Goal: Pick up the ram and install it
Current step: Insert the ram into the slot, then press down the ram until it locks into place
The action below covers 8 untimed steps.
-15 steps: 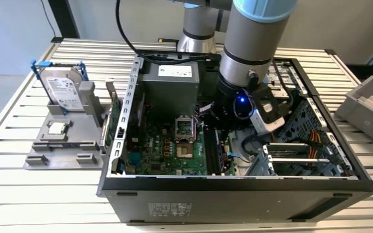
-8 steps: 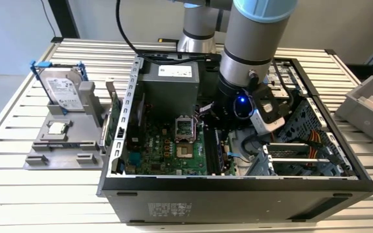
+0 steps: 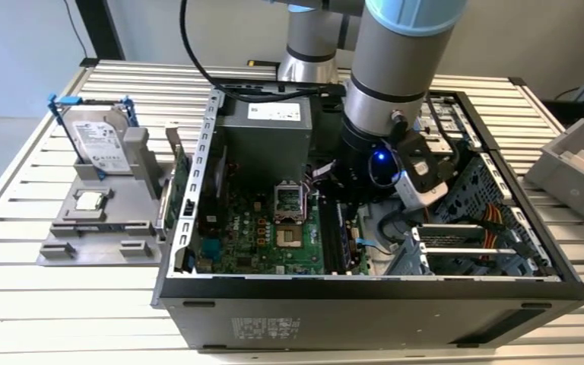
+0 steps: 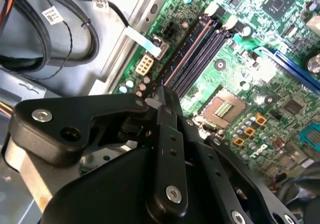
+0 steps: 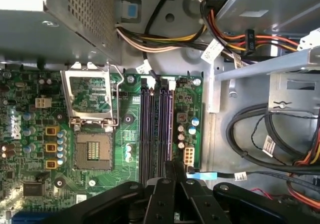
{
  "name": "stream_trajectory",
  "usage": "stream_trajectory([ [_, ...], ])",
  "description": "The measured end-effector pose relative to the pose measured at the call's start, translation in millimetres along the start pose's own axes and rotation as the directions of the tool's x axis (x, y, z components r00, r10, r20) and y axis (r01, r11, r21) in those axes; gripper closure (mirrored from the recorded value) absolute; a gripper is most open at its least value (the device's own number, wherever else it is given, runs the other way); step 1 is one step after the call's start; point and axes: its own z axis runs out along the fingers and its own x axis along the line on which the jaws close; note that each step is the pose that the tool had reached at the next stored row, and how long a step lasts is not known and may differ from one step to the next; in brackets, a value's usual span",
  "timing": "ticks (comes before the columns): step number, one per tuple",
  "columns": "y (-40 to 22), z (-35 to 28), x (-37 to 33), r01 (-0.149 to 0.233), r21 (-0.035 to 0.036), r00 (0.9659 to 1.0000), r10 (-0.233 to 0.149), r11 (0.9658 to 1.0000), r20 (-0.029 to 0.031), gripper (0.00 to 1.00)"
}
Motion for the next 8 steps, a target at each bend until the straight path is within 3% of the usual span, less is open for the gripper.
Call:
stream_trajectory([
  [3, 0.1, 0.1, -0.1, 0.030, -0.0127, 0.9995, -0.030, 0.9995, 0.0001, 1.00],
  [8, 0.1, 0.1, -0.1, 0.071, -0.0500, 0.9974, -0.071, 0.9963, -0.0080, 1.00],
])
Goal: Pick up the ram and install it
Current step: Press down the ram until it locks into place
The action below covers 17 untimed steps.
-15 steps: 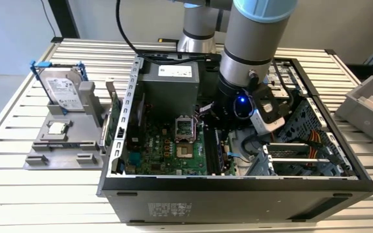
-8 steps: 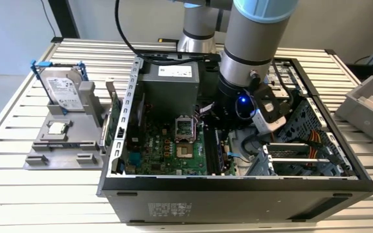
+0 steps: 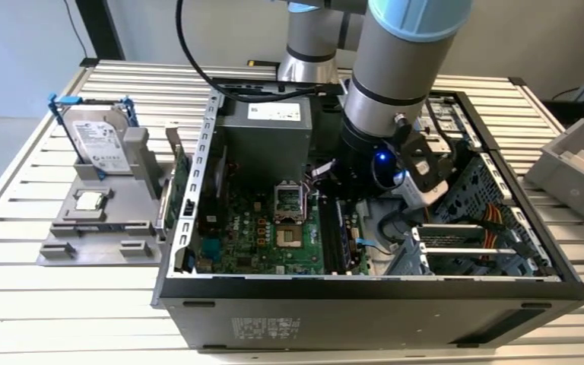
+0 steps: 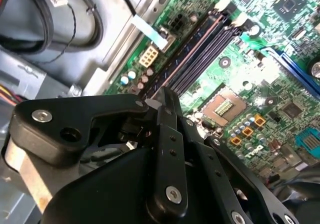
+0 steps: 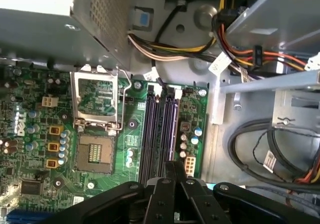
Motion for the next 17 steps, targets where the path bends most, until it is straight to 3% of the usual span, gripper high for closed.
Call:
stream_trajectory([
  [2, 0.1, -0.1, 0.1, 0.020, -0.0053, 0.9998, -0.020, 0.9998, -0.0019, 1.00],
  [10, 0.3, -7.0, -0.2, 0.098, -0.0080, 0.9952, -0.098, 0.9951, -0.0048, 1.00],
  [13, 0.2, -7.6, -1.0, 0.127, -0.0111, 0.9918, -0.127, 0.9918, -0.0053, 1.00],
  [17, 0.2, -8.0, -1.8, 0.174, -0.0143, 0.9847, -0.174, 0.9846, -0.0067, 1.00],
])
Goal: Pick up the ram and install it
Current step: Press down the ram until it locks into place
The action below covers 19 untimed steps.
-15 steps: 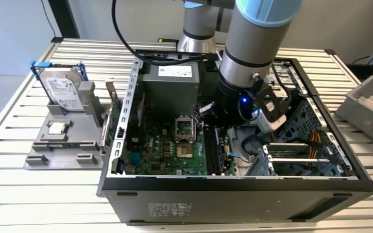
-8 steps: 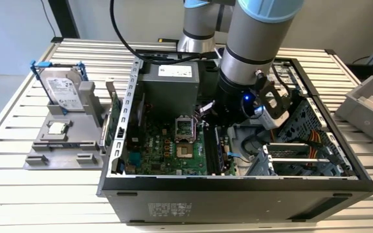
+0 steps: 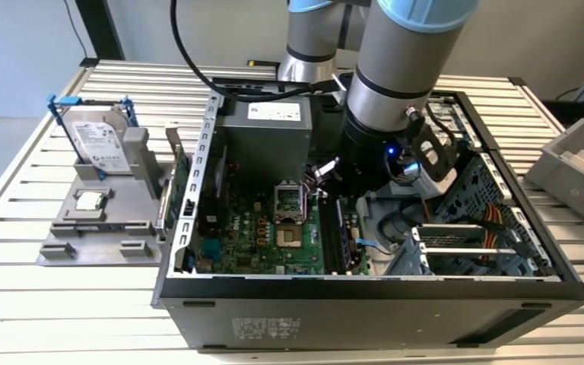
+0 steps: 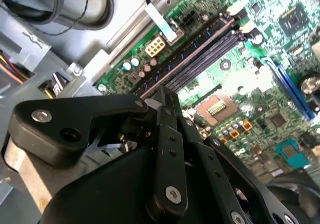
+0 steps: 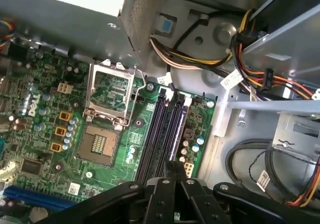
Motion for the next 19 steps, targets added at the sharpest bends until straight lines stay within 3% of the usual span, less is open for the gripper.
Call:
stream_trajectory([
  [5, -0.3, -0.3, -1.1, 0.056, -0.0043, 0.9984, -0.056, 0.9984, -0.0019, 1.00],
  [10, -0.7, -0.5, -2.4, 0.111, -0.0091, 0.9938, -0.111, 0.9938, -0.0032, 1.00],
  [13, -0.9, -0.5, -3.5, 0.140, -0.0128, 0.9901, -0.140, 0.9900, -0.0034, 1.00],
  [19, -1.4, -0.6, -5.3, 0.204, -0.0185, 0.9789, -0.204, 0.9788, -0.0045, 1.00],
])
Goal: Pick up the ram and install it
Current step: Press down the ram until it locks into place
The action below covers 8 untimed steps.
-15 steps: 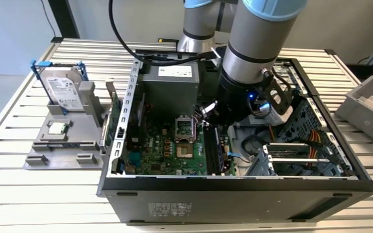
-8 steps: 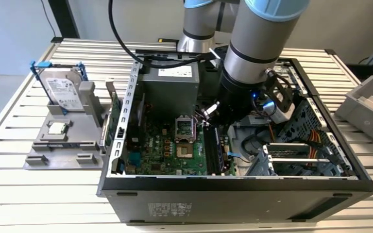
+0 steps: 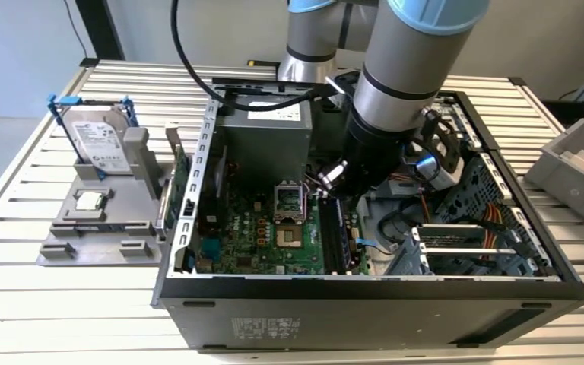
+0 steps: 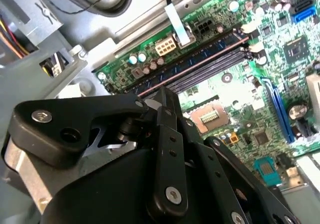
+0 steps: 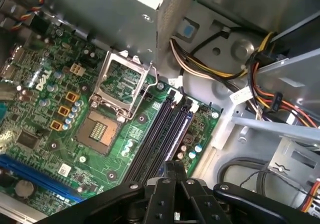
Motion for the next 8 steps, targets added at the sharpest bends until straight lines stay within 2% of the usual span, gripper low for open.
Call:
stream_trajectory([
  [4, -0.6, -0.1, -1.2, 0.040, -0.0042, 0.9992, -0.040, 0.9992, -0.0010, 1.00],
  [8, -1.1, -0.1, -2.2, 0.083, -0.0069, 0.9965, -0.083, 0.9965, -0.0027, 1.00],
])
